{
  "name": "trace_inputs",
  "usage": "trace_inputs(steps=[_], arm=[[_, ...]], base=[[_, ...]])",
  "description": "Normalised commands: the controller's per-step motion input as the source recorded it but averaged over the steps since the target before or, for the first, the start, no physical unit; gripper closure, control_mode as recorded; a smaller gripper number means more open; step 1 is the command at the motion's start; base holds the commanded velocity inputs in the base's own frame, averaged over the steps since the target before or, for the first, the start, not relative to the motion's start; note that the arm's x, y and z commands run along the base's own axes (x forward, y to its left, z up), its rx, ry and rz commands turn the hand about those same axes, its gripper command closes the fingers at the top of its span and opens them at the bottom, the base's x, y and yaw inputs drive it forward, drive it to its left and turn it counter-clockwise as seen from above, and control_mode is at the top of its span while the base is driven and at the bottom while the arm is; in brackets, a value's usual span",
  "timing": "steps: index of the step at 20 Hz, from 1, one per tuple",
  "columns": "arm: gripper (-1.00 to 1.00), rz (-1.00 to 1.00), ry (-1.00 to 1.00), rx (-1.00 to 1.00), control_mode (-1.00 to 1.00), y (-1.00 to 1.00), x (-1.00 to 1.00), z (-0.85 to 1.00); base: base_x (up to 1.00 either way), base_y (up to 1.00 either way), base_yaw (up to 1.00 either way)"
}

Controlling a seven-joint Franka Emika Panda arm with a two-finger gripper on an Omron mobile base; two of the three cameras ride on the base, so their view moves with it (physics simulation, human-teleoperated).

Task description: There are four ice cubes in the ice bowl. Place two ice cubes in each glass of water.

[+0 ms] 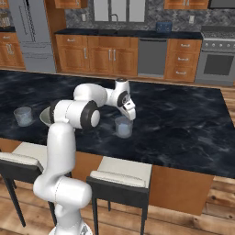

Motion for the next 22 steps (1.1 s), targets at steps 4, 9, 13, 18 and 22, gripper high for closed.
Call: trace_inputs(steps=[4, 9, 13, 18, 22], arm=[[1.00, 0.00, -0.07, 0.09, -1.00, -0.13, -0.10, 0.19], [1.00, 0.02, -0.16, 0.13, -1.00, -0.10, -0.42, 0.69], [1.00, 0.03, -0.09, 0.05, -1.00, -0.01, -0.39, 0.31], [1.00, 0.00, 0.00, 0.00, -1.00, 0.00, -0.02, -0.02], [1.00, 0.00, 0.00, 0.01, -1.00, 0.00, -0.14, 0.24]], base=[[0.00, 0.00, 0.00], [0.00, 0.00, 0.00], [0.00, 0.00, 0.00], [0.00, 0.00, 0.00], [0.00, 0.00, 0.00]])
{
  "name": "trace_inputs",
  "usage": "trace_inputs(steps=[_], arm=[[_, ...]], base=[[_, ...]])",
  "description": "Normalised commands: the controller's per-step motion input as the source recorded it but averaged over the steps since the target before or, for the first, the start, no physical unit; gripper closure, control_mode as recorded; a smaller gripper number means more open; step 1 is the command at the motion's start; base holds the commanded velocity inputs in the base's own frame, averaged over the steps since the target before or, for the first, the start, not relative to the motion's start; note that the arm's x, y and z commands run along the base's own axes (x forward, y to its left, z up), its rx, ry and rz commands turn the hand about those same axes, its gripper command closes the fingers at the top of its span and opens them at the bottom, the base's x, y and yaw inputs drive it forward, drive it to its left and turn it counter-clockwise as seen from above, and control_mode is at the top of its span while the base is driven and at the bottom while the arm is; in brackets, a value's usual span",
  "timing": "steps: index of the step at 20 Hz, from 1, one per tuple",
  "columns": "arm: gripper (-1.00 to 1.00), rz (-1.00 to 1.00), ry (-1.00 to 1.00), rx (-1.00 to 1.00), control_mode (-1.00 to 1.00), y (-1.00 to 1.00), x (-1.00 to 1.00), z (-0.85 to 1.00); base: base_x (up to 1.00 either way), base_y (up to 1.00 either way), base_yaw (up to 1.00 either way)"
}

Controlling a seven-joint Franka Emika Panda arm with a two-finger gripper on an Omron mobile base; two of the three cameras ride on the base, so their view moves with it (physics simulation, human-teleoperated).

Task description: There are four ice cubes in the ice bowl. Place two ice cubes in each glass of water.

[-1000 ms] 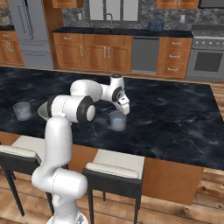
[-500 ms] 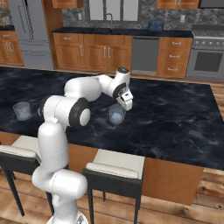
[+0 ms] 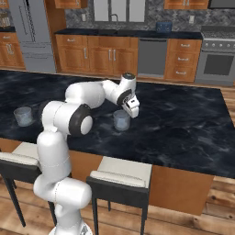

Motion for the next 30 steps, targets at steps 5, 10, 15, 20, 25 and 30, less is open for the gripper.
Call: trace_inputs(steps=[5, 10, 15, 20, 25, 30], arm=[[1.00, 0.09, 0.05, 0.02, -1.00, 0.04, -0.53, 0.79], [1.00, 0.29, 0.24, 0.00, -1.00, 0.43, -0.42, 0.30], [1.00, 0.49, 0.10, 0.00, -1.00, 0.38, -0.58, 0.00], [1.00, 0.47, 0.00, 0.00, -1.00, 0.19, -0.84, 0.00], [1.00, 0.35, -0.07, 0.00, -1.00, 0.39, -0.86, -0.07], [1.00, 0.26, -0.13, 0.00, -1.00, 0.40, -0.60, -0.01]], base=[[0.00, 0.00, 0.00], [0.00, 0.00, 0.00], [0.00, 0.00, 0.00], [0.00, 0.00, 0.00], [0.00, 0.00, 0.00], [0.00, 0.00, 0.00]])
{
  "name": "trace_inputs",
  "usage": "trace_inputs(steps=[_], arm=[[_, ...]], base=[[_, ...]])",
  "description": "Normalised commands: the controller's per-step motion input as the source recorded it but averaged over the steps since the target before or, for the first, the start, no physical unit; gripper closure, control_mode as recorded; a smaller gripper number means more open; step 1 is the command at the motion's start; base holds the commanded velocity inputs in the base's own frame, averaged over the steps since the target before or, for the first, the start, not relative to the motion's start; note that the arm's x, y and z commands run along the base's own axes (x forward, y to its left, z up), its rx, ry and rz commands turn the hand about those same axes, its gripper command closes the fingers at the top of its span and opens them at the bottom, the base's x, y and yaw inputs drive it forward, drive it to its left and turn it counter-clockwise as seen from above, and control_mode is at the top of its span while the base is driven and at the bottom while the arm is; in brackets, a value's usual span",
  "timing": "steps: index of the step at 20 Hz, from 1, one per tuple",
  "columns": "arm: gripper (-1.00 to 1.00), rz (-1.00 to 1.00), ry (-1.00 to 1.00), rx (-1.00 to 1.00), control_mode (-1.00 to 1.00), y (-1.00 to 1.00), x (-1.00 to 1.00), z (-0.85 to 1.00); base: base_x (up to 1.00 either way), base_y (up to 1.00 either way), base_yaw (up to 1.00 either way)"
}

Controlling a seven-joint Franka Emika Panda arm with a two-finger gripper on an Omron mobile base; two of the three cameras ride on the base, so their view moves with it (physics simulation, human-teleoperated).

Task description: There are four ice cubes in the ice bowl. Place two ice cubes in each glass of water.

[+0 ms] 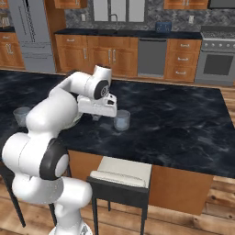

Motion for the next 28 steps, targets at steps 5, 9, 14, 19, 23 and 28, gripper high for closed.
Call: trace_inputs(steps=[5, 9, 14, 19, 23, 28], arm=[[1.00, 0.18, -0.15, 0.00, -1.00, 0.48, -0.34, -0.01], [1.00, 0.15, -0.07, 0.00, -1.00, 0.48, -0.04, 0.00], [1.00, 0.11, -0.08, 0.00, -1.00, 0.50, 0.00, 0.00], [1.00, 0.09, -0.04, 0.00, -1.00, 0.54, 0.00, 0.00], [1.00, 0.07, -0.02, 0.00, -1.00, 0.55, 0.00, 0.00], [-1.00, 0.08, 0.00, 0.00, -1.00, 0.36, 0.00, 0.00]], base=[[0.00, 0.00, 0.00], [0.00, 0.00, 0.00], [0.00, 0.00, 0.00], [0.00, 0.00, 0.00], [0.00, 0.00, 0.00], [0.00, 0.00, 0.00]])
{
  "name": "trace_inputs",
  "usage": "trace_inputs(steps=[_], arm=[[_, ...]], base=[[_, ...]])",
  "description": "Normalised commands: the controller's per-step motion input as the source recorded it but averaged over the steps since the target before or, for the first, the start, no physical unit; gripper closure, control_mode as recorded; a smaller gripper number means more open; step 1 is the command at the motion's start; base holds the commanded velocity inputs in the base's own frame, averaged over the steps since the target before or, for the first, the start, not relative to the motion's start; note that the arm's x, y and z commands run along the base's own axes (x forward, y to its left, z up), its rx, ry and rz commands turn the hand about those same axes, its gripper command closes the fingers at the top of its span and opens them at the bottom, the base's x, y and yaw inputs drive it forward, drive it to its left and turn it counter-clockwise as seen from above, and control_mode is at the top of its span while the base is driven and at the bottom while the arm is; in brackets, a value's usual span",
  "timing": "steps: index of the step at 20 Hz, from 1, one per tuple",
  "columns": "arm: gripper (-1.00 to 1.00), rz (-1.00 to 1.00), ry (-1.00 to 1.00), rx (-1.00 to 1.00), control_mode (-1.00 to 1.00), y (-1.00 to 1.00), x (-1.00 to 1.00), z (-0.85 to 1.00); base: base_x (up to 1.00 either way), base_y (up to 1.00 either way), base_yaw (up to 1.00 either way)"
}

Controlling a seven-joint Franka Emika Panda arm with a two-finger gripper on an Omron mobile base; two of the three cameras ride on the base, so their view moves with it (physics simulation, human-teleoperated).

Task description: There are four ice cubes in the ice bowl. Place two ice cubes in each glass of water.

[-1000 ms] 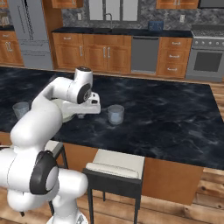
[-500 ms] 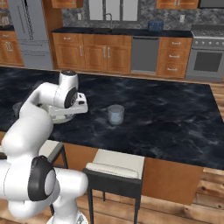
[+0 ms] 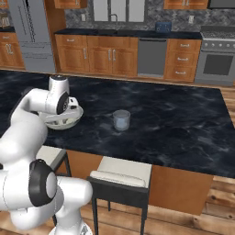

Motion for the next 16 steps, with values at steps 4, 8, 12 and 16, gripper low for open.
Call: trace_inputs(steps=[4, 8, 12, 16], arm=[[-1.00, 0.10, 0.00, 0.01, -1.00, 0.13, 0.00, 0.00], [-1.00, 0.11, 0.00, 0.05, -1.00, 0.08, 0.09, 0.04], [-1.00, 0.12, -0.01, 0.08, -1.00, 0.05, 0.16, 0.11], [-1.00, 0.12, -0.01, 0.08, -1.00, 0.08, 0.21, 0.10]], base=[[0.00, 0.00, 0.00], [0.00, 0.00, 0.00], [0.00, 0.00, 0.00], [0.00, 0.00, 0.00]])
